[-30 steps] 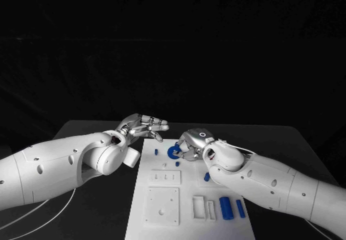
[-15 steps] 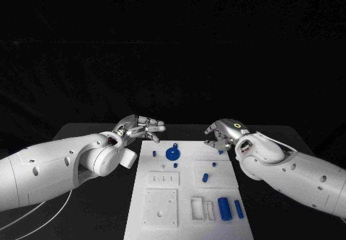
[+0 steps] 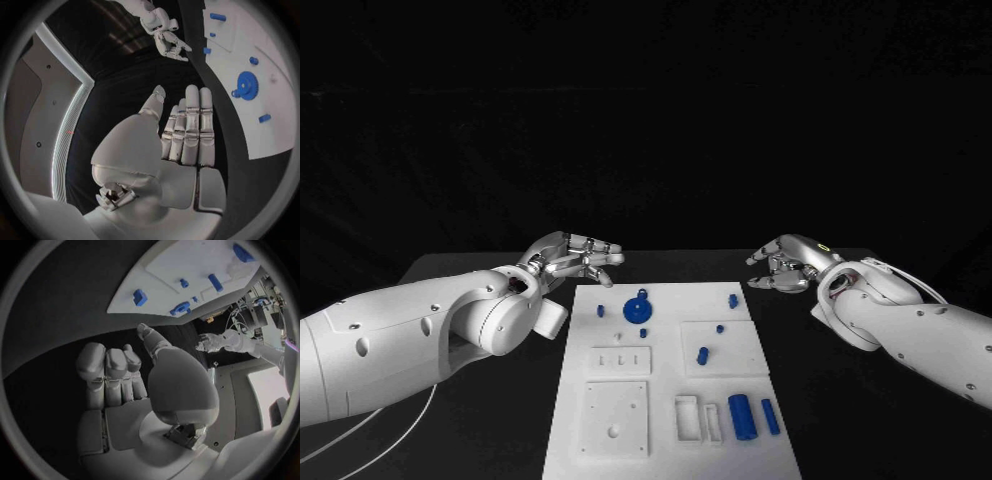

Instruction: Assemble the parts on the task board

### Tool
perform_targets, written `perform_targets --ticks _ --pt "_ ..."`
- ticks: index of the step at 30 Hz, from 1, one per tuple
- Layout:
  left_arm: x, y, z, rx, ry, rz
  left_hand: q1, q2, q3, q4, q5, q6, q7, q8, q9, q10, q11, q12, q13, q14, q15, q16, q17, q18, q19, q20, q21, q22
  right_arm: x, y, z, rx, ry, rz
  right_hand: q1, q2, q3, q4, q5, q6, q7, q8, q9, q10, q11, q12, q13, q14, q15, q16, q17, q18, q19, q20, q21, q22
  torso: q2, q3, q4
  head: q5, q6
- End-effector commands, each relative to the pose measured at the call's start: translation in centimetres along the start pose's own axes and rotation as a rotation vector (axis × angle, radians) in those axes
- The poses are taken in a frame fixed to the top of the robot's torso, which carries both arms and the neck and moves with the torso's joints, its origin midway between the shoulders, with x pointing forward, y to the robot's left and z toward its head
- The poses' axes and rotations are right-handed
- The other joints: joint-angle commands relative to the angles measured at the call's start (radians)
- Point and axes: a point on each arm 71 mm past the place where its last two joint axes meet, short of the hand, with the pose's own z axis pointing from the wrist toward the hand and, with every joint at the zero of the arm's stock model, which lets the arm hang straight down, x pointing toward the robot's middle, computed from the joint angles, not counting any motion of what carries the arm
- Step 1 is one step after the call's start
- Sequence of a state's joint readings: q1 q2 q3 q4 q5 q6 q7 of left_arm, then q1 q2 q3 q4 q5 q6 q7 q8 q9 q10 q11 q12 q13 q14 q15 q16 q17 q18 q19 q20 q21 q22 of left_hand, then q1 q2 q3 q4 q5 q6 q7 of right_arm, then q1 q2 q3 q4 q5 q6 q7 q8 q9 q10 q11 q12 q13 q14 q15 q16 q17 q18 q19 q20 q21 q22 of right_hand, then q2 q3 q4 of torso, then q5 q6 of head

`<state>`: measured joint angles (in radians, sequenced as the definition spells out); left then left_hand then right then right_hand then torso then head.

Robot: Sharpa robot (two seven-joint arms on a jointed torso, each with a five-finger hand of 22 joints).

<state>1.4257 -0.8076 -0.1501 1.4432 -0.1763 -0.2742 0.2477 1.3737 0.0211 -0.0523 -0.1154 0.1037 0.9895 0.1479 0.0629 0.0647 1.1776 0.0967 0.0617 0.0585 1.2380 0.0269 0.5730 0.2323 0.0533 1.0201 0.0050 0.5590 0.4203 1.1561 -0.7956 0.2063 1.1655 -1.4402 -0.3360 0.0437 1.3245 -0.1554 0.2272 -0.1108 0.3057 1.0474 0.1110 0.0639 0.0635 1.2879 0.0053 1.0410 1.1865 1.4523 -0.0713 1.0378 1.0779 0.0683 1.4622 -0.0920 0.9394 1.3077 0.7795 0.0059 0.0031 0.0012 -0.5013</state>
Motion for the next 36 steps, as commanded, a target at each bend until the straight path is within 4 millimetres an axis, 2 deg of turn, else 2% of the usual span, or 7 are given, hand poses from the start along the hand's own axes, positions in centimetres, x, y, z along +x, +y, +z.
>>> perform_targets --ticks 1,3,8,12,17,30,36 --pt "0.1 -0.1 0.1 0.013 0.016 -0.002 0.004 -0.001 0.004 -0.005 0.005 0.003 -0.002 0.0 0.001 -0.004 0.002 -0.002 0.001 -0.006 -0.002 0.001 0.0 0.012 -0.005 0.002 0.001 0.001 0.7 -0.6 -0.1 -0.038 0.076 0.089 0.001 0.015 -0.017 -0.022 0.014 -0.012 0.0 -0.002 -0.001 -0.009 -0.001 -0.004 -0.003 -0.009 0.002 -0.005 0.0 -0.009 -0.008 0.002 -0.005 0.12 0.001 0.0 0.0003 -0.002 -0.001" --pt "0.1 -0.1 0.1 0.013 0.017 -0.002 0.004 -0.001 0.004 -0.005 0.005 0.003 -0.002 0.0 0.001 -0.004 0.002 -0.002 0.001 -0.006 -0.002 0.001 0.0 0.012 -0.005 0.002 0.001 0.001 1.0 -1.0 -0.2 -0.029 0.088 0.094 0.0 0.016 -0.018 -0.024 0.019 -0.013 0.0 -0.002 -0.001 -0.01 -0.001 -0.006 -0.004 -0.009 0.002 -0.006 -0.001 -0.009 -0.009 0.002 -0.007 0.12 0.001 -0.0021 0.0017 -0.004 -0.003" --pt "0.1 -0.1 0.2 0.012 0.017 -0.002 0.004 -0.001 0.004 -0.005 0.005 0.002 -0.001 0.0 0.001 -0.008 0.003 -0.002 0.001 -0.007 -0.001 0.001 0.0 0.013 -0.005 0.002 0.001 0.001 2.3 -1.9 -0.3 -0.007 0.123 0.106 -0.005 0.015 -0.032 -0.027 0.032 -0.032 0.001 -0.002 -0.002 -0.018 0.0 -0.012 -0.009 -0.013 0.003 -0.012 -0.004 -0.007 -0.013 0.004 -0.017 0.117 0.001 -0.0037 0.0041 0.0 -0.007" --pt "0.1 -0.1 0.2 0.012 0.018 -0.001 0.004 -0.001 0.003 -0.005 0.004 0.002 -0.001 0.001 0.001 -0.009 0.004 -0.002 0.001 -0.007 -0.001 0.0 0.0 0.013 -0.006 0.003 0.0 0.002 3.4 -2.3 -0.4 0.004 0.145 0.123 0.0 0.027 -0.075 -0.032 0.046 -0.045 0.002 -0.002 -0.002 -0.024 0.0 -0.013 -0.012 -0.016 0.005 -0.015 -0.007 -0.005 -0.015 0.006 -0.025 0.116 0.0 -0.0051 0.0049 -0.003 -0.012" --pt "0.1 0.0 0.2 0.011 0.018 -0.001 0.003 0.0 0.003 -0.006 0.005 0.002 -0.001 0.0 0.001 -0.006 0.003 -0.001 0.001 -0.009 -0.001 0.0 -0.001 0.013 -0.006 0.003 0.0 0.002 4.4 -2.2 -0.4 -0.007 0.16 0.113 -0.002 0.037 -0.095 -0.043 0.053 -0.041 0.003 -0.003 -0.002 -0.027 0.001 -0.012 -0.015 -0.016 0.006 -0.014 -0.007 -0.003 -0.015 0.008 -0.026 0.116 -0.001 -0.0072 0.0045 0.001 -0.017" --pt "0.1 0.0 0.2 0.011 0.021 0.002 0.003 0.001 0.004 -0.006 0.005 0.002 -0.002 0.0 0.001 0.005 0.0 -0.001 0.001 -0.01 -0.002 -0.001 -0.001 0.012 -0.008 0.003 -0.002 0.002 5.5 -1.5 -0.1 -0.023 0.162 0.118 -0.012 0.048 -0.083 -0.038 0.041 -0.027 0.001 -0.002 -0.002 -0.023 0.0 -0.005 -0.012 -0.014 0.005 -0.009 -0.003 -0.005 -0.012 0.006 -0.02 0.117 -0.002 -0.0083 0.0031 -0.001 -0.021" --pt "0.1 0.0 0.3 0.01 0.022 0.002 0.003 0.001 0.004 -0.006 0.005 0.002 -0.002 0.0 0.001 0.005 0.0 -0.001 0.001 -0.01 -0.002 -0.001 -0.001 0.012 -0.008 0.003 -0.002 0.002 5.8 -1.2 0.0 -0.022 0.159 0.134 -0.019 0.054 -0.043 -0.043 0.012 -0.018 0.002 -0.002 -0.002 -0.02 0.0 -0.001 -0.009 -0.012 0.004 -0.004 0.002 -0.005 -0.011 0.005 -0.014 0.118 -0.002 -0.0083 0.0036 0.004 -0.023"
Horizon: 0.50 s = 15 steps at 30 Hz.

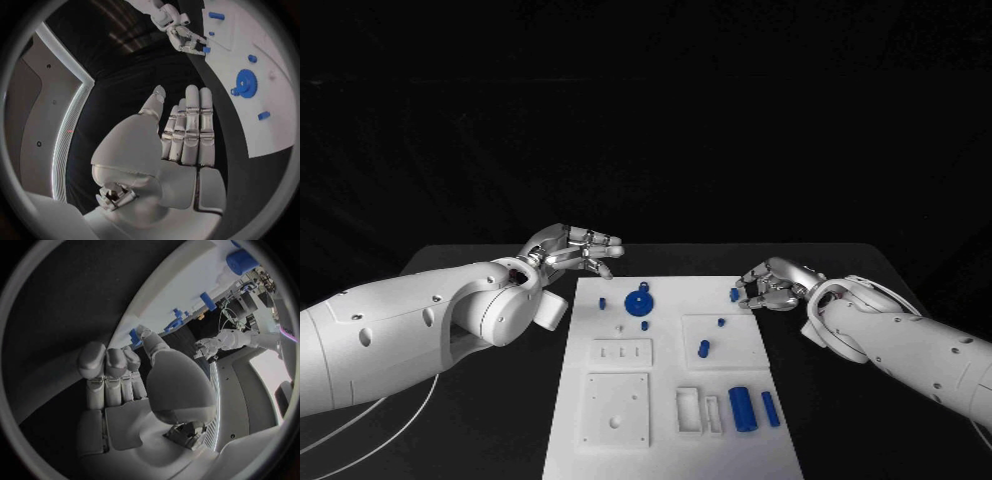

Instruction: Assemble the parts on the task board

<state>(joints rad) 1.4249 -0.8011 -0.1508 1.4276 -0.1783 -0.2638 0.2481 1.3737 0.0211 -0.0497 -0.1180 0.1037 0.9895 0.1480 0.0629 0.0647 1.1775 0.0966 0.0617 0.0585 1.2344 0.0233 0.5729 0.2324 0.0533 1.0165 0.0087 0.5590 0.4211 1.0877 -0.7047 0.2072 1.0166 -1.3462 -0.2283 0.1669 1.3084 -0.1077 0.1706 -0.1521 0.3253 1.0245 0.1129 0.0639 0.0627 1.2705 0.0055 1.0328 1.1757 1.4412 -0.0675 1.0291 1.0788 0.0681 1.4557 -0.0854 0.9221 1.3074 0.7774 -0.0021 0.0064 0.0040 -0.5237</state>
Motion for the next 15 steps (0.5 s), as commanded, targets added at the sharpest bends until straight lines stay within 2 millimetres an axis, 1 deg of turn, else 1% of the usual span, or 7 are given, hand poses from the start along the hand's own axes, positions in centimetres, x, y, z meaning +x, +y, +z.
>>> perform_targets --ticks 1,5,7,12,13,15 --pt "0.25 -0.14 0.06 0.012 0.019 0.0 0.003 0.001 0.001 -0.003 0.005 0.002 -0.002 0.0 0.001 0.005 0.0 -0.001 0.001 -0.006 0.002 -0.001 -0.001 0.012 -0.005 -0.001 -0.002 0.001 0.27 0.29 0.14 -0.016 0.007 0.014 -0.006 0.006 0.023 -0.002 -0.013 0.005 0.001 -0.002 -0.001 -0.003 -0.001 0.008 0.002 -0.001 0.001 0.005 0.002 -0.004 -0.004 -0.001 0.004 0.119 0.0 -0.0002 0.0002 0.003 -0.001" --pt "0.28 -0.15 0.07 0.012 0.02 0.0 0.003 0.001 0.001 -0.004 0.005 0.001 -0.002 0.0 0.001 0.003 0.001 -0.002 0.001 -0.005 0.002 -0.001 -0.001 0.011 -0.004 -0.001 -0.003 0.001 0.52 0.49 0.33 -0.017 0.008 0.02 -0.011 0.004 0.043 -0.002 -0.023 0.008 0.001 -0.002 -0.001 -0.002 0.0 0.01 0.003 0.0 0.001 0.006 0.003 -0.004 -0.004 -0.001 0.006 0.119 0.0 0.0002 0.0 0.004 -0.001" --pt "0.3 -0.15 0.08 0.012 0.021 0.0 0.003 0.001 0.001 -0.004 0.005 0.001 -0.002 0.0 0.001 0.003 0.001 -0.002 0.001 -0.005 0.002 -0.001 -0.001 0.011 -0.004 -0.001 -0.003 0.001 0.66 0.59 0.44 -0.017 0.01 0.023 -0.012 0.005 0.045 -0.002 -0.026 0.009 0.001 -0.002 -0.001 -0.002 0.0 0.009 0.002 0.0 0.001 0.006 0.003 -0.004 -0.004 -0.001 0.006 0.119 0.0 -0.0001 0.0004 0.003 0.0" --pt "0.31 -0.14 0.09 0.011 0.021 0.0 0.003 0.001 0.001 -0.004 0.005 0.001 -0.002 0.0 0.001 0.003 0.001 -0.002 0.001 -0.005 0.002 -0.001 -0.001 0.011 -0.004 -0.001 -0.003 0.001 0.91 0.78 0.65 -0.018 0.011 0.026 -0.012 0.007 0.051 -0.002 -0.033 0.01 0.001 -0.002 -0.001 -0.002 0.0 0.011 0.003 0.0 0.001 0.007 0.004 -0.004 -0.004 -0.001 0.007 0.119 0.0 0.0005 0.0004 0.006 0.0" --pt "0.31 -0.14 0.09 0.011 0.021 0.0 0.003 0.001 0.001 -0.004 0.005 0.001 -0.002 0.0 0.001 0.003 0.001 -0.002 0.001 -0.005 0.002 -0.001 -0.001 0.011 -0.004 -0.001 -0.003 0.001 0.94 0.79 0.67 -0.018 0.011 0.027 -0.012 0.007 0.051 -0.002 -0.033 0.01 0.001 -0.002 -0.001 -0.002 0.0 0.011 0.003 0.0 0.001 0.007 0.004 -0.004 -0.004 -0.001 0.007 0.119 0.0 0.0001 0.0004 0.006 0.0" --pt "0.3 -0.14 0.09 0.011 0.021 0.0 0.003 0.001 0.001 -0.004 0.005 0.001 -0.002 0.0 0.001 0.003 0.001 -0.002 0.001 -0.005 0.002 -0.001 -0.001 0.011 -0.004 -0.001 -0.003 0.001 1.0 0.82 0.72 -0.017 0.011 0.027 -0.013 0.009 0.053 -0.002 -0.034 0.012 0.001 -0.002 -0.001 -0.002 0.0 0.011 0.004 0.0 0.001 0.007 0.004 -0.004 -0.004 -0.001 0.006 0.119 -0.001 0.0007 -0.0003 0.006 -0.001"
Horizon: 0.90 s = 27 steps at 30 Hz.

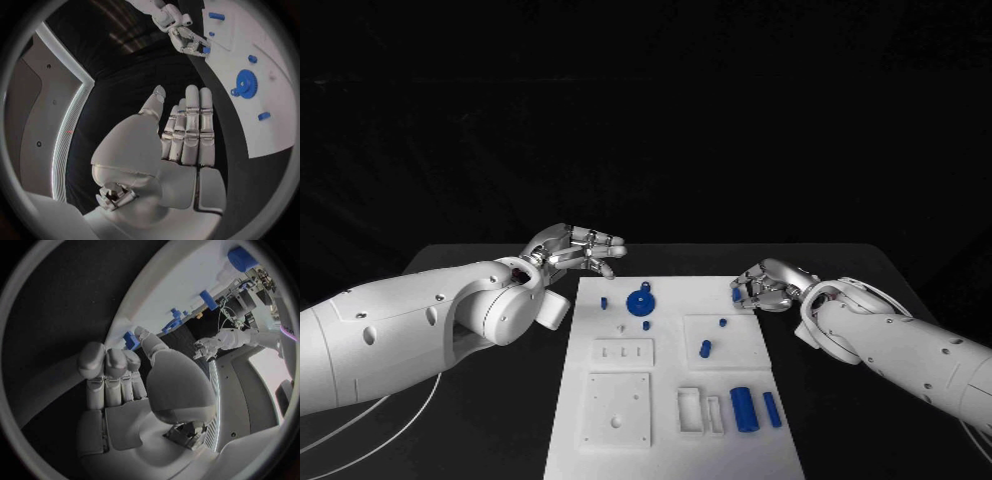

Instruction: Assemble the parts on the task board

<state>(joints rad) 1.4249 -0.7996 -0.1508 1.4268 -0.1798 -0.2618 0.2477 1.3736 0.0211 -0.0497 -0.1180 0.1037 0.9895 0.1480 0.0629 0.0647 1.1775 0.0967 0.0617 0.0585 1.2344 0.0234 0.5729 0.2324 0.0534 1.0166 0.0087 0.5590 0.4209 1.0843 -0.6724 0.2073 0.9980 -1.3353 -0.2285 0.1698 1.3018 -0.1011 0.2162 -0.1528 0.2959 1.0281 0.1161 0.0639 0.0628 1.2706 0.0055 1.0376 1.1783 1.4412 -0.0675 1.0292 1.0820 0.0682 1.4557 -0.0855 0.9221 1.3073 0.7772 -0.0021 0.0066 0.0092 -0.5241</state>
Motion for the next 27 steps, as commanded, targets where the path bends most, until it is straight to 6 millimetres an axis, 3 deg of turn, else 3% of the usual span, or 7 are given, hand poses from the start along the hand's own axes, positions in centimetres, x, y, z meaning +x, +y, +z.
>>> perform_targets --ticks 1,15,21,27 --pt "0.24 -0.14 0.05 0.011 0.018 -0.001 0.003 0.001 0.001 -0.004 0.005 0.001 -0.002 0.0 0.001 0.003 0.001 -0.002 0.001 -0.005 0.002 -0.001 -0.001 0.011 -0.004 -0.001 -0.003 0.001 0.15 0.07 0.06 -0.008 0.005 0.006 -0.007 0.003 0.008 -0.001 -0.005 0.009 -0.002 -0.002 -0.001 -0.002 0.0 0.007 0.001 0.0 0.001 0.007 0.001 -0.004 -0.004 -0.001 0.006 0.119 0.0 0.0004 -0.0005 0.001 0.0" --pt "0.24 -0.13 0.04 0.01 0.019 -0.001 0.002 0.002 0.0 -0.004 0.005 0.001 -0.001 0.0 0.001 -0.002 0.002 -0.002 0.001 -0.005 0.002 -0.001 -0.001 0.012 -0.003 -0.001 -0.004 0.002 0.25 -0.03 0.08 -0.001 0.004 0.004 -0.018 0.015 0.062 -0.006 -0.047 0.048 -0.01 -0.002 0.0 0.002 -0.005 0.013 0.006 0.003 -0.002 0.013 0.009 -0.005 -0.003 -0.003 0.016 0.12 0.0 0.0022 -0.002 0.003 0.002" --pt "0.22 -0.12 0.04 0.009 0.019 -0.001 0.003 0.001 0.0 -0.004 0.005 0.001 -0.001 0.0 0.001 -0.004 0.003 -0.002 0.001 -0.005 0.002 0.0 0.0 0.012 -0.003 -0.001 -0.004 0.003 0.28 0.01 0.1 -0.001 0.001 0.004 -0.019 0.026 0.092 -0.003 -0.095 0.091 -0.022 -0.002 0.002 0.003 -0.012 0.015 0.009 0.004 -0.007 0.016 0.013 -0.008 -0.002 -0.008 0.019 0.121 0.0 0.0023 -0.002 0.002 0.002" --pt "0.23 -0.12 0.04 0.009 0.02 -0.001 0.002 0.001 0.0 -0.004 0.005 0.001 -0.001 0.0 0.001 -0.006 0.003 -0.002 0.001 -0.005 0.003 -0.001 -0.001 0.012 -0.003 -0.001 -0.004 0.003 0.3 0.05 0.16 0.005 -0.013 0.003 -0.023 0.03 0.099 0.003 -0.104 0.127 -0.033 -0.001 0.005 0.009 -0.018 0.018 0.012 0.007 -0.012 0.018 0.017 -0.01 -0.001 -0.013 0.024 0.122 0.0 0.0021 -0.002 0.001 0.002"
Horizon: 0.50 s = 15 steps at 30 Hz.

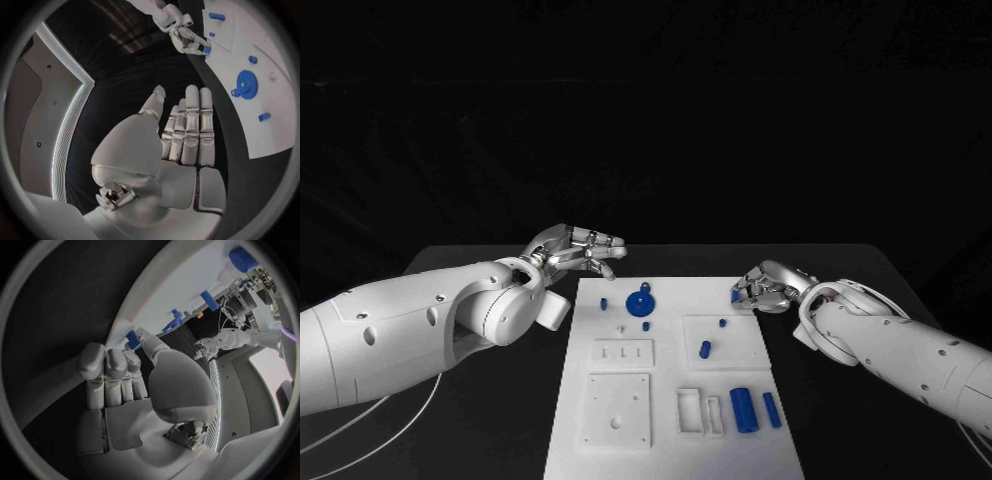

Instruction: Assemble the parts on the task board

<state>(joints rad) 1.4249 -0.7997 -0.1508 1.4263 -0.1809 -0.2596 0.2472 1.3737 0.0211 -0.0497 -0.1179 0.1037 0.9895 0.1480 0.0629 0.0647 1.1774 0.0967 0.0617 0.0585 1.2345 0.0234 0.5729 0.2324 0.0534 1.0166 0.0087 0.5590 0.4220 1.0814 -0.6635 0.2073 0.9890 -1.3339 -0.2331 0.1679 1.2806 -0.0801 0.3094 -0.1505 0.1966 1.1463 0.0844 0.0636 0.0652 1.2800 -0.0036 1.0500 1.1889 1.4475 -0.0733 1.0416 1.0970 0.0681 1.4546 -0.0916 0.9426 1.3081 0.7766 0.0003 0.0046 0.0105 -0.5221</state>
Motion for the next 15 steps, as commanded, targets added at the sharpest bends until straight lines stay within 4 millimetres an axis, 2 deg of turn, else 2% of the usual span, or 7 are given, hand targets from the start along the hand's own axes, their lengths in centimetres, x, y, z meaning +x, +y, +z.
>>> perform_targets --ticks 1,6,11,13,15 --pt "0.24 -0.13 0.04 0.009 0.018 -0.002 0.002 0.001 0.0 -0.004 0.005 0.001 -0.001 0.0 0.001 -0.006 0.003 -0.002 0.001 -0.005 0.003 -0.001 -0.001 0.012 -0.003 -0.001 -0.004 0.002 0.01 0.04 0.03 0.002 -0.014 0.0 -0.002 0.009 0.006 0.001 -0.005 0.009 -0.002 -0.001 0.002 -0.001 -0.009 0.006 0.001 0.001 -0.006 0.006 0.002 -0.01 0.0 -0.007 0.004 0.121 0.0 0.0 0.0003 -0.001 -0.001" --pt "0.24 -0.12 0.04 0.009 0.019 -0.002 0.003 0.002 0.0 -0.004 0.005 0.001 -0.001 0.0 0.001 -0.004 0.003 -0.002 0.001 -0.005 0.002 0.0 0.0 0.013 -0.003 -0.001 -0.004 0.002 -0.07 0.01 0.05 0.014 -0.035 -0.002 0.0 0.016 0.017 0.003 -0.017 0.034 -0.009 -0.001 0.003 0.005 -0.014 0.008 0.005 0.002 -0.011 0.01 0.009 -0.013 0.002 -0.011 0.009 0.122 0.0 -0.0005 0.0006 -0.002 -0.001" --pt "0.24 -0.1 -0.01 0.005 0.02 0.0 0.003 0.005 0.001 -0.004 0.005 0.002 -0.003 0.0 0.001 0.008 -0.001 -0.001 0.001 -0.004 0.001 0.001 0.0 0.012 -0.001 -0.002 -0.003 0.003 -0.23 0.08 0.02 0.024 -0.058 -0.004 0.003 0.02 0.038 0.001 -0.025 0.039 -0.01 -0.001 0.003 0.006 -0.015 0.006 0.006 0.003 -0.012 0.01 0.012 -0.013 0.003 -0.014 0.009 0.122 -0.001 0.0003 -0.0013 0.001 -0.001" --pt "0.26 -0.05 -0.06 -0.003 0.025 0.004 0.006 0.011 0.003 -0.005 0.006 0.002 -0.004 0.0 0.001 0.023 -0.006 -0.002 0.001 0.014 -0.008 0.017 0.008 0.02 0.03 -0.012 0.029 0.022 -0.37 0.13 -0.1 0.027 -0.065 -0.006 0.003 0.017 0.063 -0.004 -0.031 0.037 -0.008 -0.001 0.003 0.005 -0.014 0.004 0.006 0.003 -0.012 0.009 0.012 -0.012 0.002 -0.013 0.008 0.122 -0.003 -0.0001 -0.0037 0.004 -0.003" --pt "0.34 0.0 -0.12 -0.013 0.038 0.01 -0.004 0.017 0.001 0.004 0.004 0.001 -0.008 0.0 0.001 0.05 -0.015 -0.002 0.002 0.025 -0.015 0.046 0.024 0.021 0.037 -0.018 0.056 0.041 -0.59 0.27 -0.21 0.027 -0.07 -0.009 0.002 0.015 0.08 -0.007 -0.028 0.036 -0.007 -0.001 0.003 0.005 -0.014 0.003 0.006 0.004 -0.012 0.009 0.013 -0.012 0.003 -0.013 0.01 0.122 -0.004 -0.0009 -0.0024 -0.001 0.001"
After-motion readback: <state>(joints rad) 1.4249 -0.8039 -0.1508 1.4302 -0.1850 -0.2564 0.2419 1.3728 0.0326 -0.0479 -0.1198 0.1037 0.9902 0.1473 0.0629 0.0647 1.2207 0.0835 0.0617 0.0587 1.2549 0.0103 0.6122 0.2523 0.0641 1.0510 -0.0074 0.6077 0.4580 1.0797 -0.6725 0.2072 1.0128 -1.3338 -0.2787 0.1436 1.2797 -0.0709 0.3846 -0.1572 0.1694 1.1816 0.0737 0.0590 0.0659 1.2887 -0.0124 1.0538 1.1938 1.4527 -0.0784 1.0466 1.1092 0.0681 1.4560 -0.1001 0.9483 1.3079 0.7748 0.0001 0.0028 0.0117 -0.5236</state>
